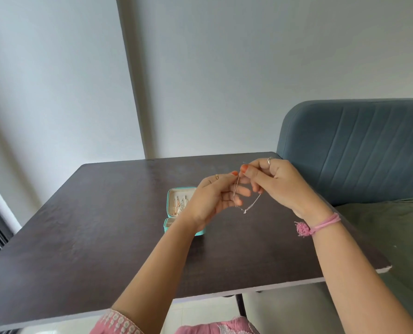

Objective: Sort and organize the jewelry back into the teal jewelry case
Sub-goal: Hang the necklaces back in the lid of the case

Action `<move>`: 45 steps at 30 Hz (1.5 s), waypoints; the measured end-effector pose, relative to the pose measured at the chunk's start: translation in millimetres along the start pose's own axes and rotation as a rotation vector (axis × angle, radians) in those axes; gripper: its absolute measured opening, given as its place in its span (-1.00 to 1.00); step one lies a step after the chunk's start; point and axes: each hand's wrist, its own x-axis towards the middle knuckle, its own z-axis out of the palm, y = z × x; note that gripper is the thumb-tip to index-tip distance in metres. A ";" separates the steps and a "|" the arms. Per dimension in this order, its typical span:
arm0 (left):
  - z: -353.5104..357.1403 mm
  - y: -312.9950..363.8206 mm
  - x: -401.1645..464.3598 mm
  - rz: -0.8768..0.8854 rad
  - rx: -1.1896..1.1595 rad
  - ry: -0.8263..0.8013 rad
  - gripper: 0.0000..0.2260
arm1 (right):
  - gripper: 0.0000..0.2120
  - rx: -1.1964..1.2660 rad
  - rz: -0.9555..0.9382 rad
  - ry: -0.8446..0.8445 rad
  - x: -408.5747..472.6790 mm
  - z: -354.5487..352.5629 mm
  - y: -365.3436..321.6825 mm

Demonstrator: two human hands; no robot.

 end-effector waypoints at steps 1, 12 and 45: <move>0.5 1.7 -0.8 -0.008 -0.033 -0.006 -0.72 | -0.83 0.043 0.014 0.021 1.5 0.4 0.2; -4.0 17.7 -0.2 0.052 -0.613 0.056 -0.76 | -0.77 0.396 0.099 0.056 -18.2 32.6 28.0; -8.8 14.3 -4.2 -0.124 0.070 0.064 -0.77 | -0.87 0.446 0.277 0.051 -16.1 31.9 -6.5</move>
